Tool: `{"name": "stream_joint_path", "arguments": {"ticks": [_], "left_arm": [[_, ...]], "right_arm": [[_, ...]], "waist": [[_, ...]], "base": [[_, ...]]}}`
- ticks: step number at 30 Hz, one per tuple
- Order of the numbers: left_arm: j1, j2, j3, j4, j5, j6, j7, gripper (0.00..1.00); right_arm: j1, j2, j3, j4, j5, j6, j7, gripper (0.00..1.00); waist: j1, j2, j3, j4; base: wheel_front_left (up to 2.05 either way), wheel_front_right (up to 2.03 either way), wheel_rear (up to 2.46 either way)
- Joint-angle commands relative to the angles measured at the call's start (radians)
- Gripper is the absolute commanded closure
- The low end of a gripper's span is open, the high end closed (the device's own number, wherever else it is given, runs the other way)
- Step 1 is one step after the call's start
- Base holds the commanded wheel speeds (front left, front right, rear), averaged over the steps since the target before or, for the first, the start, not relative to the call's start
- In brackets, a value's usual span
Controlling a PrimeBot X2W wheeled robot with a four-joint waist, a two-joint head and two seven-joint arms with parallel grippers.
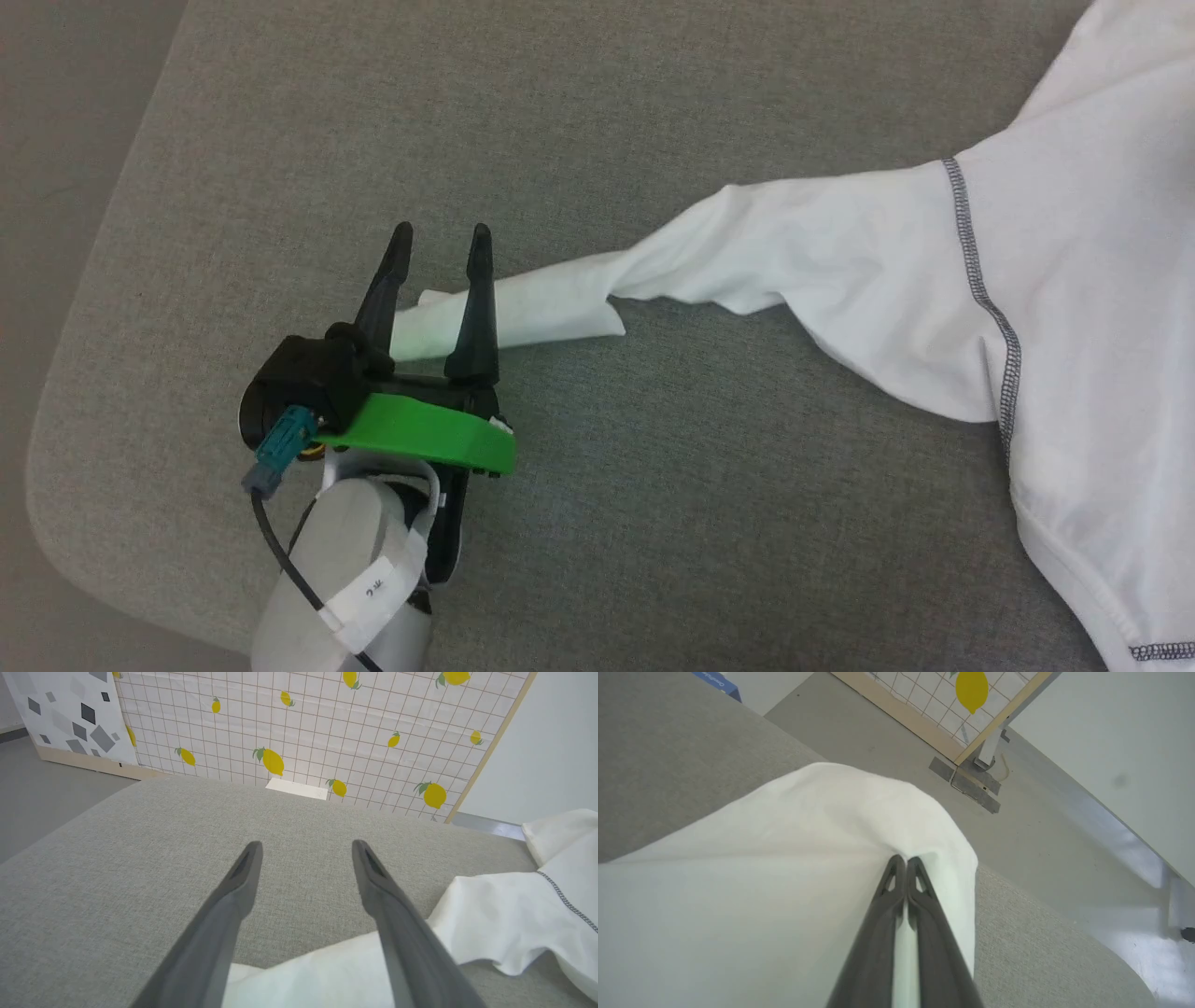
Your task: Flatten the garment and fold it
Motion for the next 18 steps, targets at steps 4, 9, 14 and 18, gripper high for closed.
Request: {"name": "stream_joint_path", "arguments": {"ticks": [4,9,14,18], "left_arm": [[-0.022,-0.002,-0.011,-0.003,-0.013,0.011,-0.005,0.00],[-0.020,-0.002,-0.015,0.005,-0.011,0.015,-0.005,0.00],[0.007,-0.003,-0.008,0.026,0.010,0.004,-0.005,0.00],[0.034,0.007,-0.017,0.061,0.027,-0.016,-0.005,0.00]], "right_arm": [[-0.002,0.064,-0.118,0.064,-0.110,-0.002,-0.018,1.00],[0.060,0.141,-0.234,0.054,-0.170,-0.002,-0.087,0.00],[0.208,0.237,-0.332,-0.070,-0.161,-0.002,-0.247,0.00],[0.382,0.318,-0.377,-0.233,-0.136,-0.002,-0.380,0.00]], "waist": [[-0.0001,0.0000,0.014,0.011],[-0.0001,0.0000,-0.008,-0.002],[-0.0001,0.0000,-0.076,-0.053],[-0.0001,0.0000,-0.144,-0.114]], "base": [[0.00,0.00,0.00],[0.00,0.00,0.00],[0.00,0.00,0.00],[0.00,0.00,0.00]]}}
